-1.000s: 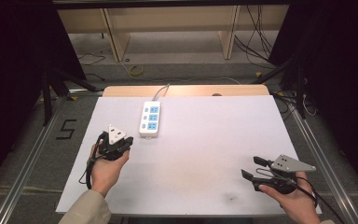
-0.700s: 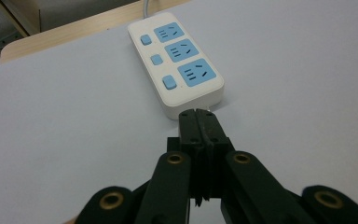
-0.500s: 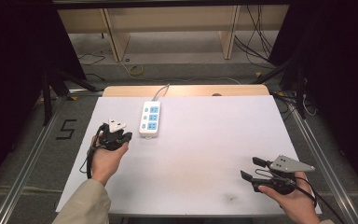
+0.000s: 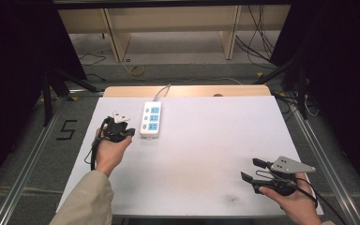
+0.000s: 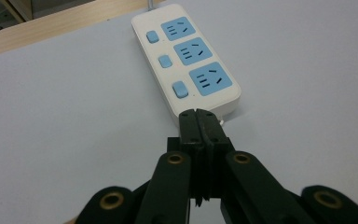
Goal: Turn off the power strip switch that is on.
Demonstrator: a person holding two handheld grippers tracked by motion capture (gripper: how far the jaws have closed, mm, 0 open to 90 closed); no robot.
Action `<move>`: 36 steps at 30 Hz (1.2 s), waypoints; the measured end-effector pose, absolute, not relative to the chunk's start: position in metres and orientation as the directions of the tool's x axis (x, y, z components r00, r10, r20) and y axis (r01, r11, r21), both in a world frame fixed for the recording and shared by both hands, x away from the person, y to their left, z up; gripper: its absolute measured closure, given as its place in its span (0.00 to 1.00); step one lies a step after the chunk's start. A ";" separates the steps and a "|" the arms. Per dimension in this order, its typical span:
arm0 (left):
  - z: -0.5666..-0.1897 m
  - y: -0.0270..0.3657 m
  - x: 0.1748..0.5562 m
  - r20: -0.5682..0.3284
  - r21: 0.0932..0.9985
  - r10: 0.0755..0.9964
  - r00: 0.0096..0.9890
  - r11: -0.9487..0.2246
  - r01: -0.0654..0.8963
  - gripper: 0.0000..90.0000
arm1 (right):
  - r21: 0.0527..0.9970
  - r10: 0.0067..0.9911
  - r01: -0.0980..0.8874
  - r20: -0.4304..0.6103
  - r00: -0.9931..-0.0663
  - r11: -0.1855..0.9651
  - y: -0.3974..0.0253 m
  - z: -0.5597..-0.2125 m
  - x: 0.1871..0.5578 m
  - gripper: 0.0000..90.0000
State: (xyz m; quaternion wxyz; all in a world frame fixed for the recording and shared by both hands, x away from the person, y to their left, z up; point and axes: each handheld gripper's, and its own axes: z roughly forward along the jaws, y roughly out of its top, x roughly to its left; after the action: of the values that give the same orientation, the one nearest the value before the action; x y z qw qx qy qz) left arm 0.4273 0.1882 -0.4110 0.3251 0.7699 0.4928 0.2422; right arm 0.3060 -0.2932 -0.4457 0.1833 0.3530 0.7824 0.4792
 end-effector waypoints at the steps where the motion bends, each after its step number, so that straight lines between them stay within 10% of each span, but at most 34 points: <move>1: -0.410 0.188 0.429 0.053 0.737 0.916 0.397 -0.304 0.604 1.00 | 0.879 0.728 0.377 0.052 -0.684 0.292 -0.293 -0.446 0.306 0.34; 36: -0.405 0.186 0.489 0.045 0.666 0.923 0.382 -0.313 0.677 1.00 | 0.873 0.727 0.387 0.056 -0.685 0.297 -0.293 -0.447 0.307 0.34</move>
State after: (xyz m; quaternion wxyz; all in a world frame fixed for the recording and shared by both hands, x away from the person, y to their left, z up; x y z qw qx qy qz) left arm 0.4892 0.1857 -0.4047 0.2852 0.7810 0.5121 0.2156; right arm 0.3065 -0.2933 -0.4473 0.1789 0.3544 0.7853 0.4751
